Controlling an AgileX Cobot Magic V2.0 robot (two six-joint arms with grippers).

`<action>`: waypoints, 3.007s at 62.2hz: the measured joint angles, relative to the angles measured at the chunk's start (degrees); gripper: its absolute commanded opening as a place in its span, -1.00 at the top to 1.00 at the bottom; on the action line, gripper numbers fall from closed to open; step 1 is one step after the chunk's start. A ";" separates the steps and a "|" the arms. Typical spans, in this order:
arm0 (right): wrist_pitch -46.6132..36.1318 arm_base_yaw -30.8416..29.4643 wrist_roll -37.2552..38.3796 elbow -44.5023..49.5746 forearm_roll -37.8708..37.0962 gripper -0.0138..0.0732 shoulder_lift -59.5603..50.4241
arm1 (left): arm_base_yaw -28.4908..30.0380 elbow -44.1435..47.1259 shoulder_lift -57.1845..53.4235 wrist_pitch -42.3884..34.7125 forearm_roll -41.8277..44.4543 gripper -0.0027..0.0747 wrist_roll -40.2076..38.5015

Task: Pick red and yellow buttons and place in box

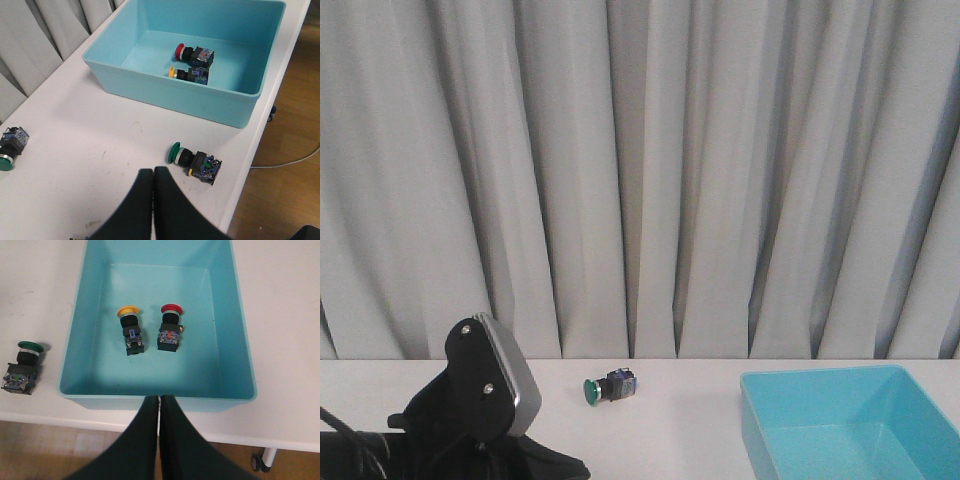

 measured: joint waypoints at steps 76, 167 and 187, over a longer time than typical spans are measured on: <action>0.03 0.00 0.00 0.00 0.00 0.70 0.00 | 25.65 53.92 -67.02 -28.69 38.75 0.95 -50.29; 0.21 0.00 0.00 0.00 0.00 0.70 0.00 | 27.36 54.03 -70.51 -26.43 38.79 0.95 -51.03; -13.66 0.00 -0.49 7.07 -4.33 0.69 -5.92 | 27.36 54.03 -70.51 -26.43 38.79 0.95 -51.03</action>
